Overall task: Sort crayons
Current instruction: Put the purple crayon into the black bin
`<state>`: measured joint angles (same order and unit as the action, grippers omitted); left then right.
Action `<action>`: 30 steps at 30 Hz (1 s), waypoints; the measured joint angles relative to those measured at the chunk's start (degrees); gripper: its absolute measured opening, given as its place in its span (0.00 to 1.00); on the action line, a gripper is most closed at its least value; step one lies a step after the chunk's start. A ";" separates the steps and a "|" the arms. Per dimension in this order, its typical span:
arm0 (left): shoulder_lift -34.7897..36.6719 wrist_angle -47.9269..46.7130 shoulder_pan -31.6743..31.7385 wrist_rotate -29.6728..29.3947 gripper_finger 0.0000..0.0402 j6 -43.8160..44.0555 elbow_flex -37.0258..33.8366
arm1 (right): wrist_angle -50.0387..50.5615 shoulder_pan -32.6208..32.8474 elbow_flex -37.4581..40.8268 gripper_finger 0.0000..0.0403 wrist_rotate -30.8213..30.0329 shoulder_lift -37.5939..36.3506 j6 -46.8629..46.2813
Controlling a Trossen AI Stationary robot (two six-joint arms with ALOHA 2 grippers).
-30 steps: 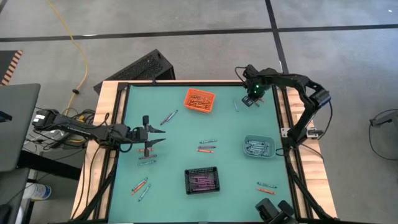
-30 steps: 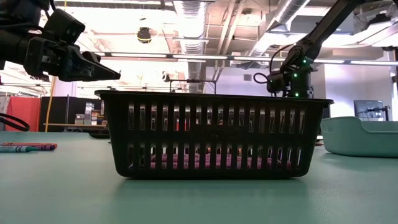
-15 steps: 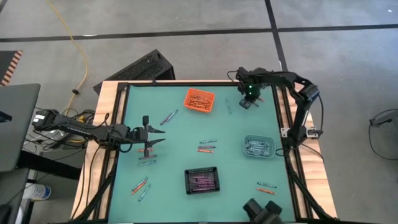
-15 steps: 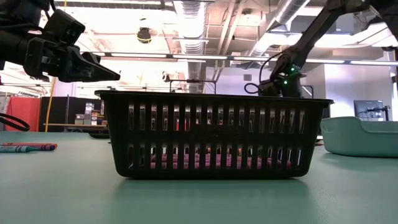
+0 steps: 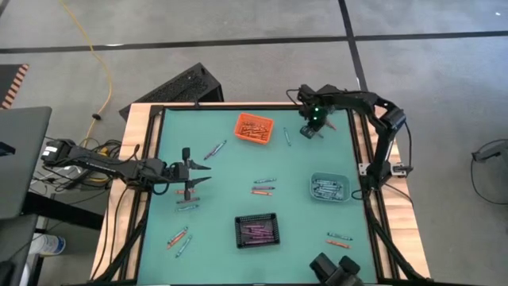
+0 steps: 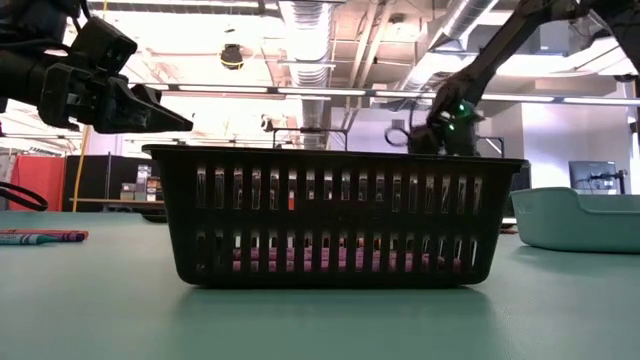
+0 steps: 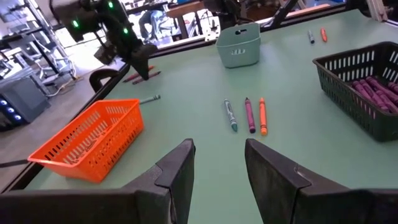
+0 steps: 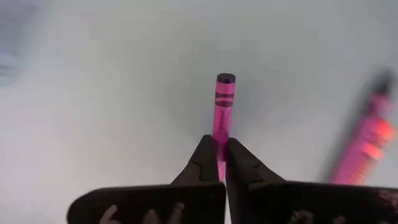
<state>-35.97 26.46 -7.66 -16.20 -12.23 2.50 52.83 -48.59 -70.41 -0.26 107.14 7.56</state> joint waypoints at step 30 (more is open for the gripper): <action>0.00 0.23 0.00 -0.71 0.33 2.41 0.00 | -31.51 65.15 -1.64 0.00 -1.13 -10.74 -21.14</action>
<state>-35.97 26.69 -7.66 -16.91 -9.82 2.50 21.32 16.56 -72.05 -1.39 96.39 -13.58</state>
